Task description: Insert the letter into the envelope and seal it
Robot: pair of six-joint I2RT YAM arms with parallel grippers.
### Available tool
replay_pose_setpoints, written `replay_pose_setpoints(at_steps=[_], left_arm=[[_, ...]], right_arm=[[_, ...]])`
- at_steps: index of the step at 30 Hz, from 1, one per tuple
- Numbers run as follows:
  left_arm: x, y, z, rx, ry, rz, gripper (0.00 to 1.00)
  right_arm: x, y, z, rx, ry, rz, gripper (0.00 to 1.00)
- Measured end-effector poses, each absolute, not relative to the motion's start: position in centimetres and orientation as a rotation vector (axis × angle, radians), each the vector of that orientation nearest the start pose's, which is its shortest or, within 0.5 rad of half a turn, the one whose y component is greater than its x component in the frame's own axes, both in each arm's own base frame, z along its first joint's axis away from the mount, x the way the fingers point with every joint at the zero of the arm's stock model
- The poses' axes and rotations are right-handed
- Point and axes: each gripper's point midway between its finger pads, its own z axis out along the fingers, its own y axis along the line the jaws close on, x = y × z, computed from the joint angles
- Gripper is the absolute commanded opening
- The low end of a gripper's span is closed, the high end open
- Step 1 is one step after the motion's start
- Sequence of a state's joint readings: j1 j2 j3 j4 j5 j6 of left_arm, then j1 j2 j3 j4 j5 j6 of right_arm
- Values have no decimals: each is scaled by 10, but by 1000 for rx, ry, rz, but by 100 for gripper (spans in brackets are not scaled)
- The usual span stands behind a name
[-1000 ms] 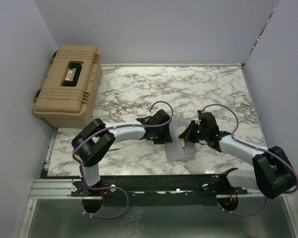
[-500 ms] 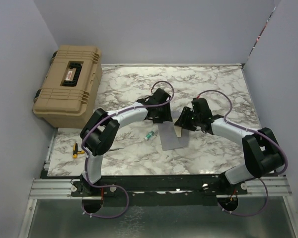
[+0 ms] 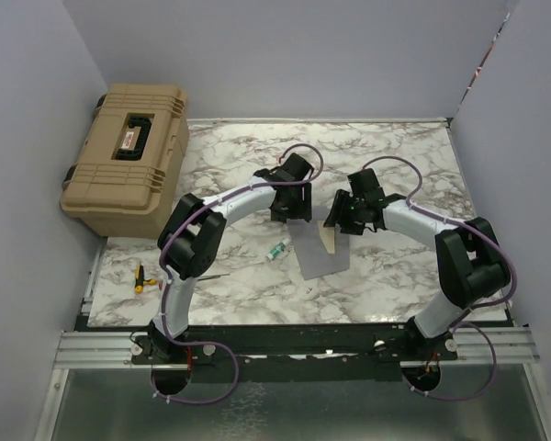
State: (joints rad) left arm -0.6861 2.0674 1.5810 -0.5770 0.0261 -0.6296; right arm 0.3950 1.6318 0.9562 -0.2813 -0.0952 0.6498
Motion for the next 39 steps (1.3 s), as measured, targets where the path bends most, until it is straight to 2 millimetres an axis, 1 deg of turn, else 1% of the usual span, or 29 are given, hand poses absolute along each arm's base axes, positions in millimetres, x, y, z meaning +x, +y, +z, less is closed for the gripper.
replay_pose_setpoints(at_steps=[3,6,9,10,14,16,19,22,28,31,33,35,39], left_arm=[[355,-320,49,87,2727,-415,70],[352,-313,41,76,2758,-381,68],[349,-311,32,59,2785,-365,65],[350,-310,32,46,2783,-369,65],[351,-316,33,6,2783,-421,56],[352,-320,33,-9,2785,-454,52],[354,-326,33,-29,2789,-490,50],[361,-337,34,-40,2785,-536,49],[376,-358,36,-33,2764,-615,50],[380,-362,37,-32,2757,-634,57],[381,-362,38,-46,2755,-638,62],[383,-362,40,-54,2748,-640,65],[376,-356,41,-57,2753,-631,65]], right_arm=[[331,183,39,299,2627,501,57],[328,182,30,308,2661,484,58],[328,182,30,311,2666,482,58],[329,182,30,313,2669,481,57],[333,187,32,306,2672,503,56],[334,189,29,303,2683,508,55],[338,192,29,287,2688,524,54],[340,198,29,265,2688,560,53],[341,204,33,229,2680,612,52],[342,203,33,237,2678,613,52],[342,201,35,243,2674,603,53],[341,198,42,256,2664,586,53],[337,191,69,275,2609,574,54]])
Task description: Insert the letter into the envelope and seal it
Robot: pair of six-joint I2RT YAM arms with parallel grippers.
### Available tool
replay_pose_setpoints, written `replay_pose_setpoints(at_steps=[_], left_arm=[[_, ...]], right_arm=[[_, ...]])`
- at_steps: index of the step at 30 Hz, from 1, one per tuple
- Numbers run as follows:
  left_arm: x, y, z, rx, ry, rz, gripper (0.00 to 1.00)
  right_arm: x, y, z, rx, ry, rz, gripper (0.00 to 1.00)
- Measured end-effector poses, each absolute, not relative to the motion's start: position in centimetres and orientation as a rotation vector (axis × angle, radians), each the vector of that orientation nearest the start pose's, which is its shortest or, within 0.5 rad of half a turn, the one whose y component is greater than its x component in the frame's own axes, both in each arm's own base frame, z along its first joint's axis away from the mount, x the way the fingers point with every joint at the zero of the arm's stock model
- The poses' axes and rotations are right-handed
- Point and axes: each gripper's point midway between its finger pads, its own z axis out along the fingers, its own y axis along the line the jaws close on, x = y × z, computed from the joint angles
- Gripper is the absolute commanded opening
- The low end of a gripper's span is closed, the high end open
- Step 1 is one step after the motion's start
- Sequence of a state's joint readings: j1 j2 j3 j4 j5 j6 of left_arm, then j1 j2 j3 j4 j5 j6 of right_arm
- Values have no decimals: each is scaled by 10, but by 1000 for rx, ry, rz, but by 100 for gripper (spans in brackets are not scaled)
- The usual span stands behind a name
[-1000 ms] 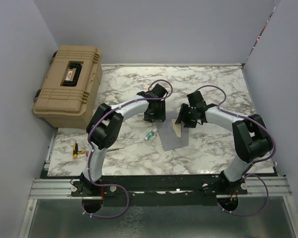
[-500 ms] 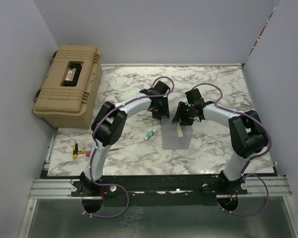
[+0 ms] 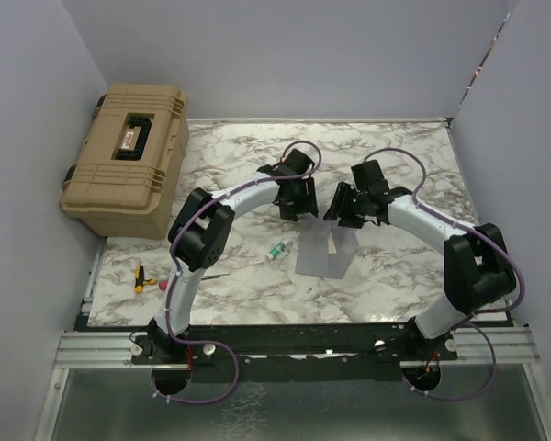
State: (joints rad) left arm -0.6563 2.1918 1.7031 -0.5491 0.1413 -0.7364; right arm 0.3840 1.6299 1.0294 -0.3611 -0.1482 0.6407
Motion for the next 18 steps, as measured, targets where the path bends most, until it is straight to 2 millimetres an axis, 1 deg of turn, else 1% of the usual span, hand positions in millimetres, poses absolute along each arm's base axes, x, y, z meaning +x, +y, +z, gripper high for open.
replay_pose_setpoints(at_steps=[2,4,6,8,11,16,18], left_arm=[[371,-352,41,-58,2760,-626,66],[365,-347,40,-58,2771,-617,67],[357,-341,40,-62,2787,-603,66],[349,-337,39,-61,2803,-592,66],[338,-336,38,-51,2820,-587,64],[325,-345,37,-10,2832,-592,58],[323,-347,37,-3,2837,-596,53]], right_arm=[[334,189,80,285,2584,587,55],[329,188,83,297,2582,593,56],[323,186,77,316,2602,589,57],[313,183,66,339,2638,577,57],[299,179,54,359,2688,564,57],[296,183,50,362,2704,591,57],[295,185,44,360,2716,607,57]])
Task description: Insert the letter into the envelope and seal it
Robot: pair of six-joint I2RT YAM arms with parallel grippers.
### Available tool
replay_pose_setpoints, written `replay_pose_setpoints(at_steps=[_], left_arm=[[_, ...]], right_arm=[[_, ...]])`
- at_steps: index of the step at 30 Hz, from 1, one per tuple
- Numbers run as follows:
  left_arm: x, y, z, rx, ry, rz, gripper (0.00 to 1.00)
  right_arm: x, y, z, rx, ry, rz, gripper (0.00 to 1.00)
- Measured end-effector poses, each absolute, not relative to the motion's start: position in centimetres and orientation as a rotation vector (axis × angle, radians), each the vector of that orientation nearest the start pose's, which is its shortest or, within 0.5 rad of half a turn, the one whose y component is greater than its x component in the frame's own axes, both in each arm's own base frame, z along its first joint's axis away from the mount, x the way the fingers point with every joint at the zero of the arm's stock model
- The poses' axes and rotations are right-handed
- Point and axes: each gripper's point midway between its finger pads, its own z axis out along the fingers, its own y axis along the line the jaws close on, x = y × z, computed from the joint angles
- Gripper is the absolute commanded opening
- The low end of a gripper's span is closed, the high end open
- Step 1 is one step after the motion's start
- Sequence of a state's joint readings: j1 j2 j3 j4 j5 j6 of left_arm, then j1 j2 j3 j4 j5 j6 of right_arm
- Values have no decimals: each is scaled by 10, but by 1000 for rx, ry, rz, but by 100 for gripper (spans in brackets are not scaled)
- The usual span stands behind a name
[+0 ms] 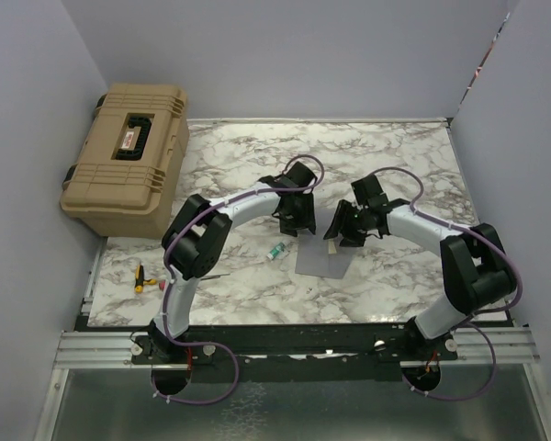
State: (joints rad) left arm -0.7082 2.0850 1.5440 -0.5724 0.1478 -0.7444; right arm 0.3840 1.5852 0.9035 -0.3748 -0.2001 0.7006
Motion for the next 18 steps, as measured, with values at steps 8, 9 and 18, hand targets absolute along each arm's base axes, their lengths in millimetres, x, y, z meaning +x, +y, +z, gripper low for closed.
replay_pose_setpoints(at_steps=[8,9,18], left_arm=[[313,-352,34,18,2869,-627,44],[313,-352,34,18,2870,-628,42],[309,-353,32,5,2887,-622,39]], right_arm=[[281,188,28,368,2774,638,57],[281,189,28,365,2774,650,57],[277,209,30,311,2760,851,57]])
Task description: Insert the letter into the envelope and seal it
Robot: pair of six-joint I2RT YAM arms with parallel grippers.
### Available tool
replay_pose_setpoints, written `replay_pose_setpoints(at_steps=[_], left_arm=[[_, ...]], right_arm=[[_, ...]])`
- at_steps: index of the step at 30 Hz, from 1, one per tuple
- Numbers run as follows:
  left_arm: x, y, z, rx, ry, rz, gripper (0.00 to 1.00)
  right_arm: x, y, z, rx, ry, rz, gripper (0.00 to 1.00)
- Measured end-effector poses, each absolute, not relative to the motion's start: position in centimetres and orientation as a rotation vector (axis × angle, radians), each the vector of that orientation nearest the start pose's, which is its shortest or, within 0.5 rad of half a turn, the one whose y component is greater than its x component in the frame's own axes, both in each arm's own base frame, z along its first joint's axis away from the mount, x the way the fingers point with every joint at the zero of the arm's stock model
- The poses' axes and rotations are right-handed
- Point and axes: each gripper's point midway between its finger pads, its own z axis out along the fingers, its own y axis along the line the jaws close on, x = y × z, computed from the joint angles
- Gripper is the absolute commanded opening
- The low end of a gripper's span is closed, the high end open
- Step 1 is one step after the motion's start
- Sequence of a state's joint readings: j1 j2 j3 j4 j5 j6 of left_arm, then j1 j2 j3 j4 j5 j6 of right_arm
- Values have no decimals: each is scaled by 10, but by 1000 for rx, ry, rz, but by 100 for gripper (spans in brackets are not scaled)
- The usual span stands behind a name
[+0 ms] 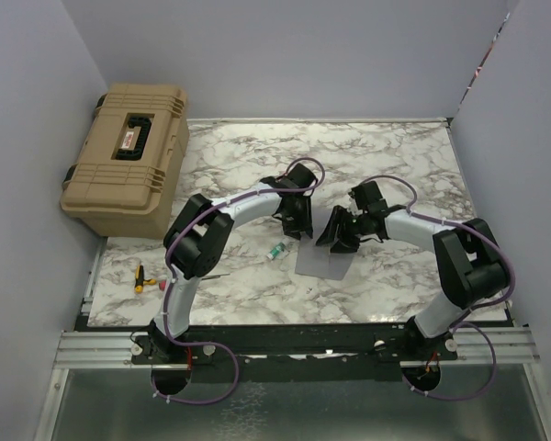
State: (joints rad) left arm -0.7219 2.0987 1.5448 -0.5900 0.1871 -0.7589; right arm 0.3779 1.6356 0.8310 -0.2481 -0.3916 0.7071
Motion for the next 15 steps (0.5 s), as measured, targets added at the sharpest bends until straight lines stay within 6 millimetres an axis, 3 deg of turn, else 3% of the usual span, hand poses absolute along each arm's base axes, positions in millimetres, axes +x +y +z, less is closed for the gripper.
replay_pose_setpoints(at_steps=[9,15], left_arm=[[309,-355,32,-20,2899,-626,39],[308,-358,33,-29,2897,-634,44]], right_arm=[[278,215,31,290,2755,915,57],[283,204,35,297,2721,822,57]])
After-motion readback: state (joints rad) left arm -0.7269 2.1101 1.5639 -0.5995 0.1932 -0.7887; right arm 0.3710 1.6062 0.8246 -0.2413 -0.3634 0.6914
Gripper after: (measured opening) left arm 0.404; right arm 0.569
